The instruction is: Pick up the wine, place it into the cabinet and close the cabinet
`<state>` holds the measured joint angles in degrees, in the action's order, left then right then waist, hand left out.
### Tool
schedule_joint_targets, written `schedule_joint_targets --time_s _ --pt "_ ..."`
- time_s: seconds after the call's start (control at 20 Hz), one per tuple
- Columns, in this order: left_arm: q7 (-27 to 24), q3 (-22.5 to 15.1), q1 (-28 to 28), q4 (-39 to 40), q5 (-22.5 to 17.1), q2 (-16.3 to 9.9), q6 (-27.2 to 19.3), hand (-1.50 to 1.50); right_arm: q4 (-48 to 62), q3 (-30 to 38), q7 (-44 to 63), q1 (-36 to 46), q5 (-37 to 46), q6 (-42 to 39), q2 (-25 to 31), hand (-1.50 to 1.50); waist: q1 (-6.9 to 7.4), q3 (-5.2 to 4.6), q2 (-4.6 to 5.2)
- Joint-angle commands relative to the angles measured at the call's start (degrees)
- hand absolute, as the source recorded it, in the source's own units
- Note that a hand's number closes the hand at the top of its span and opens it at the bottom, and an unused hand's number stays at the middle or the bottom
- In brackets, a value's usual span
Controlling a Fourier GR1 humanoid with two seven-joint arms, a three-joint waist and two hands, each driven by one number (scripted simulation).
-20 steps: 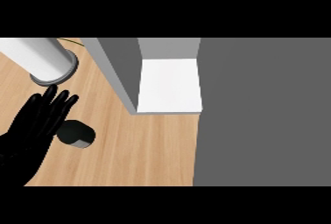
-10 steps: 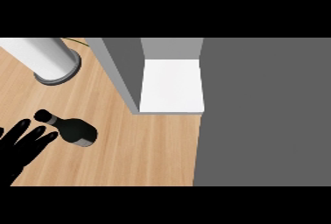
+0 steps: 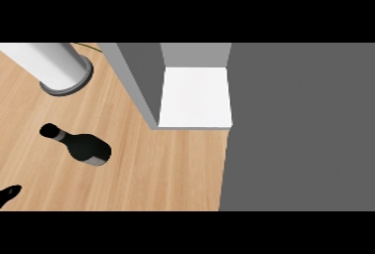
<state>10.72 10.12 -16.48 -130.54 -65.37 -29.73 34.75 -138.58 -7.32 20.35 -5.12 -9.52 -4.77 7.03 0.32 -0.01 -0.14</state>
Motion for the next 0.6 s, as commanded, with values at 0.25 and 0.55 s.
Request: schedule_joint_targets --time_s 0.25,0.55 --pt "5.3 7.7 -3.1 -3.3 -8.4 0.2 -0.6 -1.50 -4.8 3.5 8.3 5.0 -3.2 2.0 0.8 -1.50 -0.01 0.01 0.01" --pt "7.9 7.7 -1.7 -5.7 -5.7 3.0 -6.8 -1.50 -6.0 -0.4 11.6 7.3 0.6 4.2 -1.1 -1.50 -0.12 0.00 0.04"
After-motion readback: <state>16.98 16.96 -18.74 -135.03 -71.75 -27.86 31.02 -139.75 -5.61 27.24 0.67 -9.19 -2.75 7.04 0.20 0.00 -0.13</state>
